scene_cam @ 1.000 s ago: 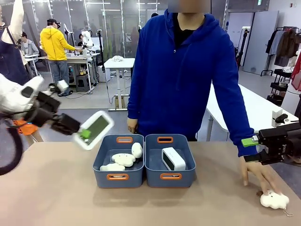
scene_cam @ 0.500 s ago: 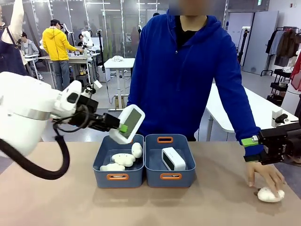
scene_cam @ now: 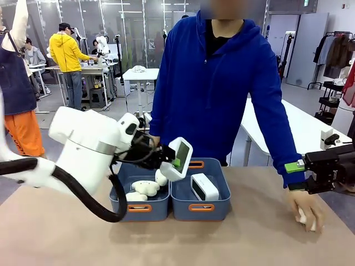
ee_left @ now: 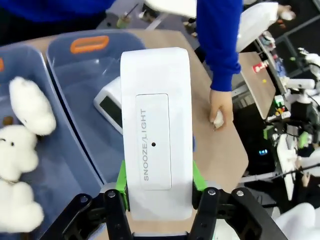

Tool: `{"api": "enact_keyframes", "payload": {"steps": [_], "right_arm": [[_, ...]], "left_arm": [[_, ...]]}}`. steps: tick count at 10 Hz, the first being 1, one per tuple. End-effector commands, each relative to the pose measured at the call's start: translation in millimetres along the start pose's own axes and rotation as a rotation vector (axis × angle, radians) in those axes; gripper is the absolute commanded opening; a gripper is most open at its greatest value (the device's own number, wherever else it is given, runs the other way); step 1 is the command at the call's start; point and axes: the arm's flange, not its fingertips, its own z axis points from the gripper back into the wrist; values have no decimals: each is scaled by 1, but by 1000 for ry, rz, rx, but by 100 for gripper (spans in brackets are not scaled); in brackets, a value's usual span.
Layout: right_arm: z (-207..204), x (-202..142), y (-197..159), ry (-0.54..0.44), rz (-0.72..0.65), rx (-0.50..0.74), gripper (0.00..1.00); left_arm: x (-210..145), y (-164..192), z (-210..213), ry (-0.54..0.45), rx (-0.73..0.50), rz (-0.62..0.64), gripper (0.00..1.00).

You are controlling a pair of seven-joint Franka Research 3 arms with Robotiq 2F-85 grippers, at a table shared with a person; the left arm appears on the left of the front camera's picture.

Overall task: Sort the digital clocks into the basket.
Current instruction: Pick up the Digital clock from the table and place it into the empty Plastic storage basket.

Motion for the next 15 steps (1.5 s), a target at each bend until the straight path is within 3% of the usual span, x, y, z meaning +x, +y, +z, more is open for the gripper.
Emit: {"api": "enact_keyframes", "payload": {"steps": [1,6,7,11,13,15], "right_arm": [[2,0,1,9,1,-3,100],[2,0,1,9,1,-3,100],[2,0,1,9,1,-3,100],[2,0,1,9,1,-3,100],[2,0,1,9,1,-3,100],[2,0,1,9,1,-3,100]], "left_arm": [[8,-5,-25,-30,35,92,9],[1,12,-56,9,88,205,9],[1,12,-58,14,94,211,61],[2,4,-46,-1,114,195,98],[4,2,-8,50,135,137,100],[5,26,84,249,17,57,100]]}}
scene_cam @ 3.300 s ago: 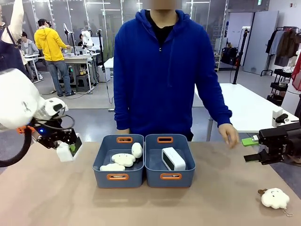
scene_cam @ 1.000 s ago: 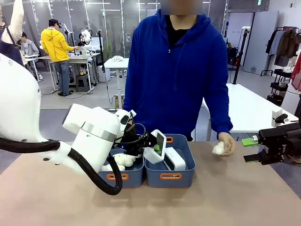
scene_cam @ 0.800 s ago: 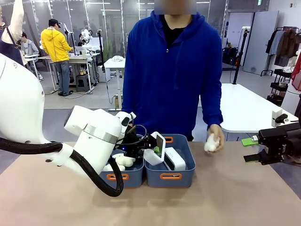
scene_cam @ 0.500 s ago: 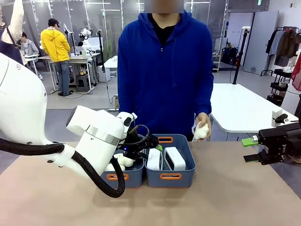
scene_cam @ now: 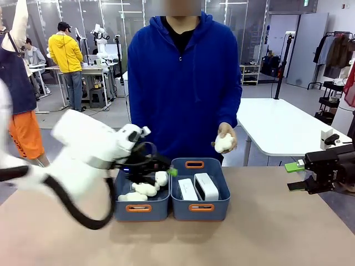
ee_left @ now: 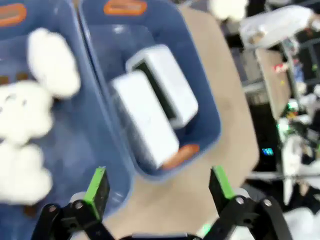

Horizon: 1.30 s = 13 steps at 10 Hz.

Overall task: Sort the digital clocks into the basket.
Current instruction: Pick up the Digital clock from the table and place it into the empty Plastic storage basket.

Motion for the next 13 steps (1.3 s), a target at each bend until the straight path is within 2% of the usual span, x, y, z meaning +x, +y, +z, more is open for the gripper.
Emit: {"api": "enact_keyframes", "payload": {"steps": [1,4,7,8,10,11,13], "right_arm": [[2,0,1,9,2,-3,100],[2,0,1,9,2,-3,100],[2,0,1,9,2,-3,100],[2,0,1,9,2,-3,100],[2,0,1,9,2,-3,100],[2,0,1,9,2,-3,100],[2,0,1,9,2,-3,100]], "left_arm": [[-1,25,117,173,-78,-73,100],[-44,70,243,145,-120,-196,100],[-103,126,329,99,-92,-224,100],[-117,143,345,23,-101,-195,100],[-140,174,354,-177,-194,-42,100],[-119,151,354,5,-102,-159,100],[-119,151,354,5,-102,-159,100]]}}
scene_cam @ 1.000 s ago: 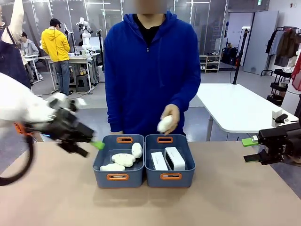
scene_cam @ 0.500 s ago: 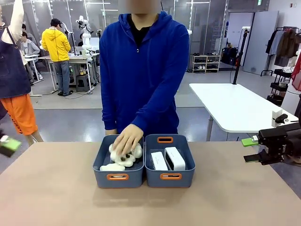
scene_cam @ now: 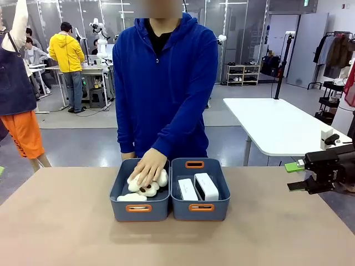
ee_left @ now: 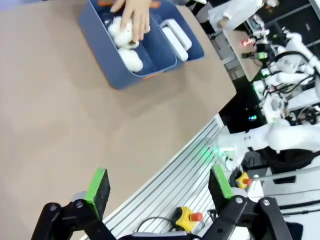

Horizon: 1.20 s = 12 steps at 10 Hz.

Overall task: Sort the digital clocks into the basket.
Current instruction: Pick up the Digital clock from the table and place it into the empty Plastic storage basket.

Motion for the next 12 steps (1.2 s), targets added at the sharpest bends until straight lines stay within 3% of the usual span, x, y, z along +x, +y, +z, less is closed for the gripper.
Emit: {"api": "enact_keyframes", "payload": {"steps": [1,12], "right_arm": [[1,0,1,10,2,-2,100],[1,0,1,10,2,-2,100]], "left_arm": [[3,-5,-3,34,7,-26,100],[3,-5,-3,34,7,-26,100]]}}
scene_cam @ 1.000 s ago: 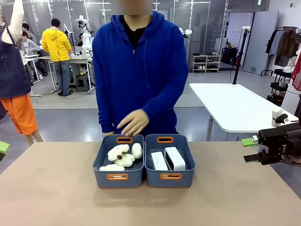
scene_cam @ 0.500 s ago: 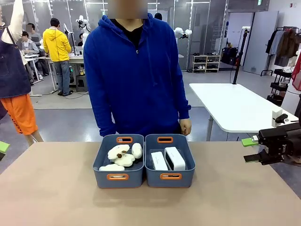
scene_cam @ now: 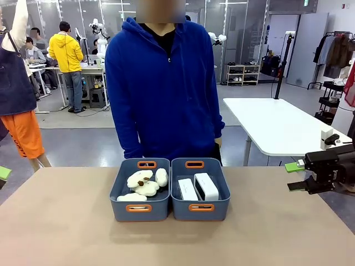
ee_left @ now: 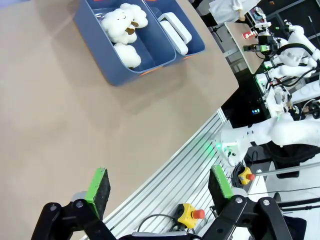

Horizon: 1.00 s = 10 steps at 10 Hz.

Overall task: Sort the digital clocks into the basket.
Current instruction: Pick up the Digital clock from the table and place it into the empty Plastic storage basket.

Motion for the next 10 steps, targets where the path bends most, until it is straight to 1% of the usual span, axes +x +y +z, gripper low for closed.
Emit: {"api": "enact_keyframes", "payload": {"steps": [1,10], "right_arm": [[1,0,1,10,2,-2,100],[1,0,1,10,2,-2,100]], "left_arm": [[0,0,4,12,0,-12,100],[0,0,4,12,0,-12,100]]}}
